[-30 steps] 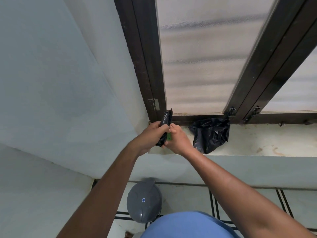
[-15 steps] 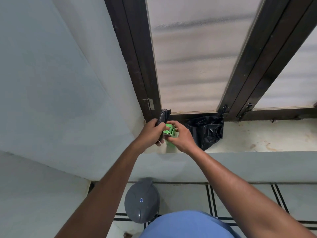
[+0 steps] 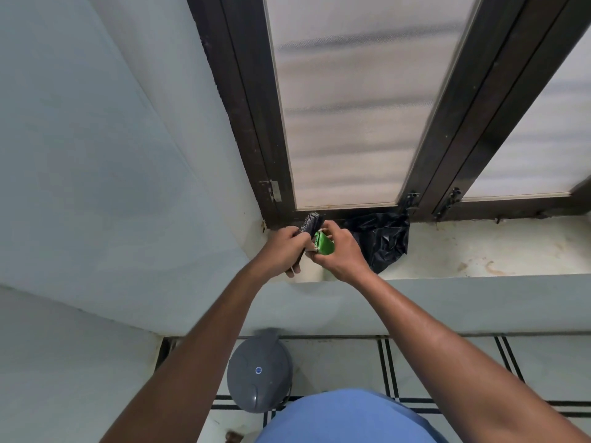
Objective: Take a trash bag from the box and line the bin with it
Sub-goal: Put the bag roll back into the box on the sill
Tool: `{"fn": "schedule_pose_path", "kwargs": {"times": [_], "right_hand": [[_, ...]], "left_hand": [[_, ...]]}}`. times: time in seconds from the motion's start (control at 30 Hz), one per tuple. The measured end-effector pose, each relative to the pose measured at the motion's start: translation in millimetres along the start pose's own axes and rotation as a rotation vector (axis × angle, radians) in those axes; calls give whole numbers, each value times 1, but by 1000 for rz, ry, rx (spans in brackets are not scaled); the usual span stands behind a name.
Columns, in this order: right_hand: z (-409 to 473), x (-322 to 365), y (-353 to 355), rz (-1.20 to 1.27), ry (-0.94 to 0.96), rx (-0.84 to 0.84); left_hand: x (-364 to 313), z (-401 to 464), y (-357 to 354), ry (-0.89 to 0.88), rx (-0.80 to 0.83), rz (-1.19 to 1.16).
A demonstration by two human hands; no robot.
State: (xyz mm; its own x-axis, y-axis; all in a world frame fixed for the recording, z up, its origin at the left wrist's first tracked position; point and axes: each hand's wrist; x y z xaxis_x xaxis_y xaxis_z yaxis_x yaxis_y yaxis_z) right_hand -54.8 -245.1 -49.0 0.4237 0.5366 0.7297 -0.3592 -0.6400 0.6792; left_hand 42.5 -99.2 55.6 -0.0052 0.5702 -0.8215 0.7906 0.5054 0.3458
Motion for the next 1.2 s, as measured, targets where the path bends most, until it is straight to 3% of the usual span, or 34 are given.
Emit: {"fn": "schedule_pose_path", "kwargs": {"times": [0.13, 0.27, 0.57, 0.93, 1.07, 1.2], "right_hand": [[0, -1, 4, 8, 20, -14], [0, -3, 4, 8, 15, -32], [-2, -3, 6, 67, -32, -54], [-8, 3, 3, 11, 1, -36], [-13, 8, 6, -25, 7, -32], [-16, 11, 9, -35, 14, -45]], "left_hand": [[5, 1, 2, 9, -77, 104], [9, -2, 7, 56, -11, 11], [10, -11, 6, -31, -107, -171], [10, -15, 4, -71, -106, -141], [8, -12, 5, -3, -109, 26], [15, -14, 11, -60, -69, 432]]}}
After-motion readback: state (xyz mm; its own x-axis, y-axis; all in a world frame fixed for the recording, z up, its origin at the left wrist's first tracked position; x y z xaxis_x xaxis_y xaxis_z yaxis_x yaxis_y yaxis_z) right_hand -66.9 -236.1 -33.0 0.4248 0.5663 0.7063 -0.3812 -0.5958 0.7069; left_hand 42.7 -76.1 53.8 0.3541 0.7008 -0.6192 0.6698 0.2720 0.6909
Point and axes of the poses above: each hand's wrist, its own z-axis towards the middle knuckle, its own y-axis out of the back of the hand, x = y × z, and after that the axes turned 6 degrees about -z, right-handed
